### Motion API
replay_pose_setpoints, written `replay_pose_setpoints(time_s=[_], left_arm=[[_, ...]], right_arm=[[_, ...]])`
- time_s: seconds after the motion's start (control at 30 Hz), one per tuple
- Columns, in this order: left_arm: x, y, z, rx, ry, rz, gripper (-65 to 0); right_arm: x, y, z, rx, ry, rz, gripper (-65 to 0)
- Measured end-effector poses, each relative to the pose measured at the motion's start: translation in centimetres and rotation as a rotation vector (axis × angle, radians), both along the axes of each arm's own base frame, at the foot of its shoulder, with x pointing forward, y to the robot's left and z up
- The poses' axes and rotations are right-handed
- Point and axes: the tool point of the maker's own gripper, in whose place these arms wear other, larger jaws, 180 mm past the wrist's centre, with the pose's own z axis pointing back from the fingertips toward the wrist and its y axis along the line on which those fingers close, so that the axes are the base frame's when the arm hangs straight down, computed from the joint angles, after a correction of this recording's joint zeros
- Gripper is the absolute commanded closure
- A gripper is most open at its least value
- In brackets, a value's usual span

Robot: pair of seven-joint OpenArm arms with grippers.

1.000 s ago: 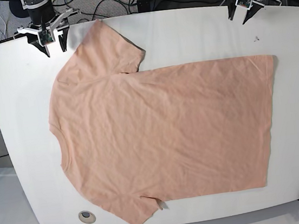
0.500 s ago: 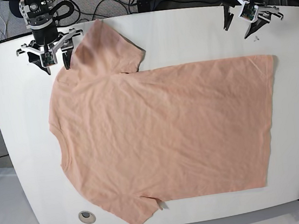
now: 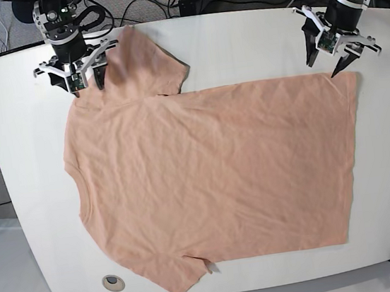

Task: Fold the T-shirt properly
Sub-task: 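Lower both grippers toward the shirt's shoulder corners, then grasp the sleeve-shoulder corner with the right gripper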

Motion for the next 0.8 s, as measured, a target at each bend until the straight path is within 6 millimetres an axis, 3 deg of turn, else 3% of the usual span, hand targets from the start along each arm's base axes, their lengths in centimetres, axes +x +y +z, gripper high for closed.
replay_pose_setpoints(time_s=[0.23,0.5,0.53,0.8], left_arm=[[0.2,0.7,-0.6,0.049,0.009,-0.006,-26.0],[0.7,0.8,-0.4,0.044,0.002,-0.008,-26.5],[0.9,0.9,-0.2,0.044,-0.007,-0.005,-26.6],[1.2,1.0,-0.2,0.047,-0.010,0.002,-26.7]], right_arm=[[0.4,2.2,-0.3,0.035,0.006,0.044,-31.9],[0.9,2.8,-0.3,0.046,-0.001,0.068,-31.2],[0.3,2.5,-1.5,0.042,0.044,0.054,-31.2],[-0.1,1.8,-4.3,0.048,0.126,0.029,-30.8]])
